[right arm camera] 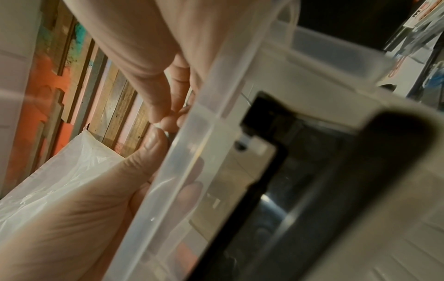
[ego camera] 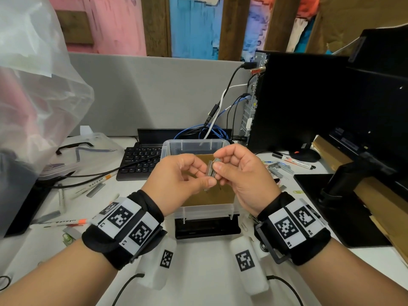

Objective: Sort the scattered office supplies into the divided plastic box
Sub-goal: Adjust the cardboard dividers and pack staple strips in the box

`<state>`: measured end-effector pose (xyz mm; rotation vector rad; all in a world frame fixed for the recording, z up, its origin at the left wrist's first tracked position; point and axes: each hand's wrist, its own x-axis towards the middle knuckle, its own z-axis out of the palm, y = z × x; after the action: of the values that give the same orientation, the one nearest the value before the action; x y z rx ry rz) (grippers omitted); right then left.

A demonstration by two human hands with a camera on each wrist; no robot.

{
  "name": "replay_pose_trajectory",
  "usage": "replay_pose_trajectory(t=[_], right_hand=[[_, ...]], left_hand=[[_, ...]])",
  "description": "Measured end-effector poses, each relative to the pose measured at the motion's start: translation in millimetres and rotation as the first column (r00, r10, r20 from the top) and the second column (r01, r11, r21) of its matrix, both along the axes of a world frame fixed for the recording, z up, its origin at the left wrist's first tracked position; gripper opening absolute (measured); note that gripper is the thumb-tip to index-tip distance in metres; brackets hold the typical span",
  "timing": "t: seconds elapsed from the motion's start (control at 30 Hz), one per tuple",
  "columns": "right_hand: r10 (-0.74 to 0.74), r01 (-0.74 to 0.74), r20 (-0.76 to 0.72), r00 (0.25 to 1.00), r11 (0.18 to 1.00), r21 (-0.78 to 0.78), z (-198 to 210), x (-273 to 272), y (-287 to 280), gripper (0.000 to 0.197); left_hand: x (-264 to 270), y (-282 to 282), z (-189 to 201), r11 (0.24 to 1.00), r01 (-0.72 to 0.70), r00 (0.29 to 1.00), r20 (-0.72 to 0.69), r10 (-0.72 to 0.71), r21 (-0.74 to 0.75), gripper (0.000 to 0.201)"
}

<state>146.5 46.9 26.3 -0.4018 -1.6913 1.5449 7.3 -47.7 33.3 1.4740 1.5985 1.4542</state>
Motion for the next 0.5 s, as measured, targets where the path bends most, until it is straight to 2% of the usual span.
replay_pose_trajectory(t=[0.23, 0.5], right_hand=[[-0.011, 0.008, 0.053, 0.999, 0.998, 0.057, 0.0, -0.6, 0.6, 0.019], [-0.038, 0.028, 0.113, 0.993, 0.996, 0.083, 3.5, -0.9, -4.2, 0.015]], left_hand=[[1.5, -1.4, 1.6, 1.0, 0.008, 1.0, 0.003, -0.008, 0.005, 0.036], [0.7, -1.1, 0.2, 1.0, -0.016, 1.0, -0.002, 0.016, 0.025, 0.035]])
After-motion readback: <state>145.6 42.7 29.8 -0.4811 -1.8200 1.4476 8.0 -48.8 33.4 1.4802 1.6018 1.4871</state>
